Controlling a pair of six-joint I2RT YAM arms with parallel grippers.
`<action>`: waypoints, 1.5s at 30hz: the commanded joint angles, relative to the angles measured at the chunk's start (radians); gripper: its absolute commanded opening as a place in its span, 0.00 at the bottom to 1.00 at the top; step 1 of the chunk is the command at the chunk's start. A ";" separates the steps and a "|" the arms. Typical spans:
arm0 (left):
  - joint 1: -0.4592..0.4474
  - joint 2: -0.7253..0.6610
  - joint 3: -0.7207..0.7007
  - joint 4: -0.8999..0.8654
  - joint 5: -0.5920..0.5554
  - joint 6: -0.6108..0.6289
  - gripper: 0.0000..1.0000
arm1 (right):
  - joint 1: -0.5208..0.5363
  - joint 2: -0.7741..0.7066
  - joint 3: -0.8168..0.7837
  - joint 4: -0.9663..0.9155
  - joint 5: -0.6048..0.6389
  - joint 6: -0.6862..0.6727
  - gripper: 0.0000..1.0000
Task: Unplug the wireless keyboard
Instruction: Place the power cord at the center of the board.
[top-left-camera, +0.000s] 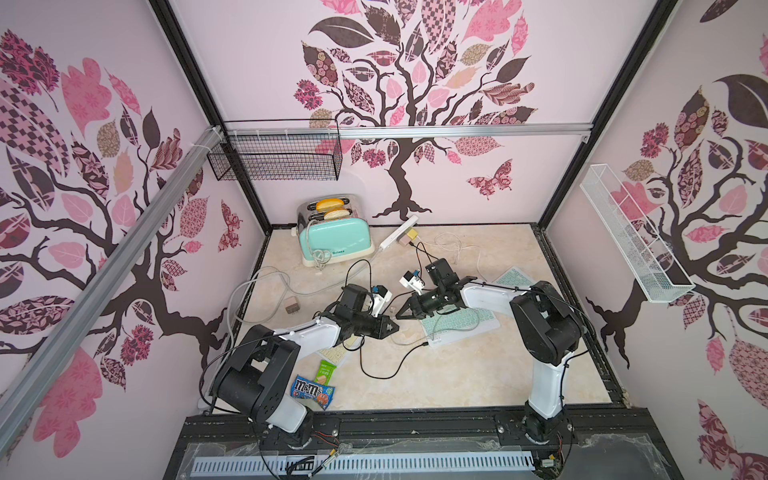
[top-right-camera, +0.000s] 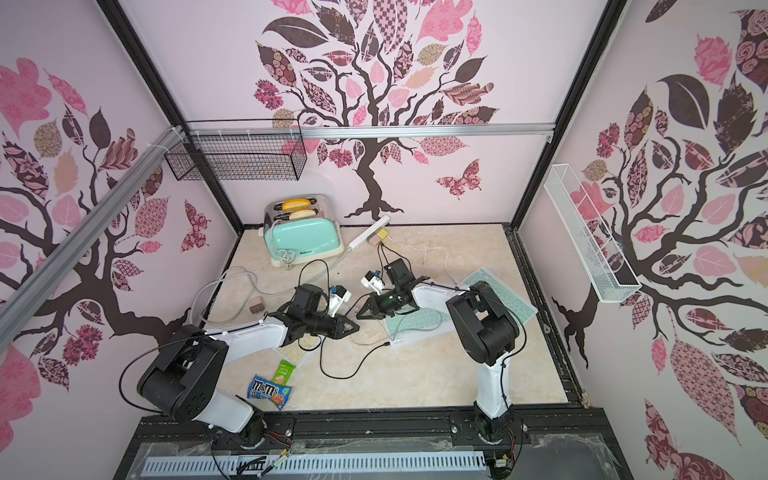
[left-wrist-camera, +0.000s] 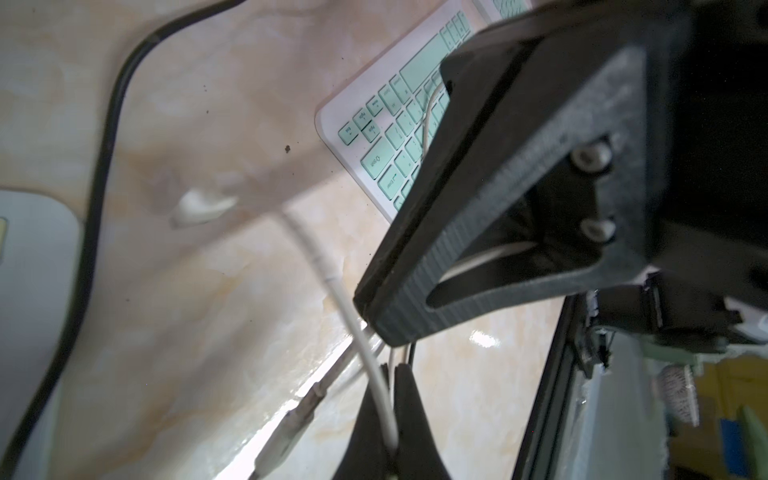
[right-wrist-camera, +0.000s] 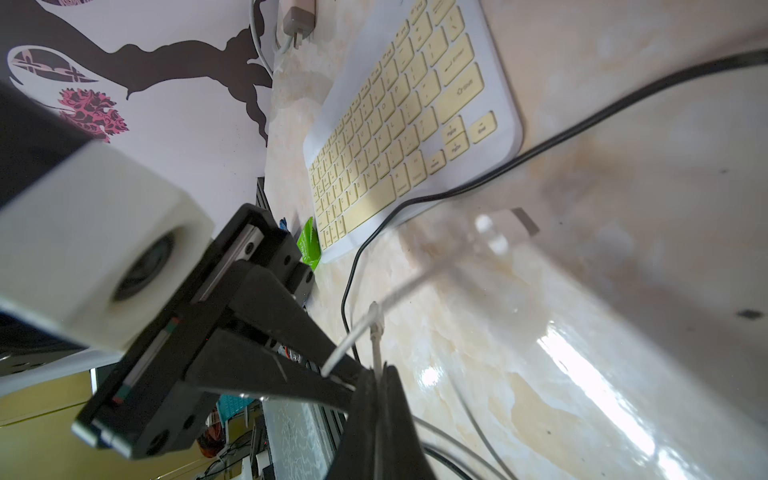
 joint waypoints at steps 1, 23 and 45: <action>-0.002 -0.046 0.026 -0.007 -0.025 0.012 0.00 | -0.008 0.003 0.037 -0.003 0.004 0.008 0.14; 0.090 -0.377 0.334 -0.330 -0.259 0.002 0.00 | -0.118 -0.204 0.039 -0.043 0.263 0.018 0.70; 0.823 -0.266 0.906 -0.704 -0.325 0.177 0.00 | -0.118 -0.310 -0.001 0.028 0.257 0.065 0.81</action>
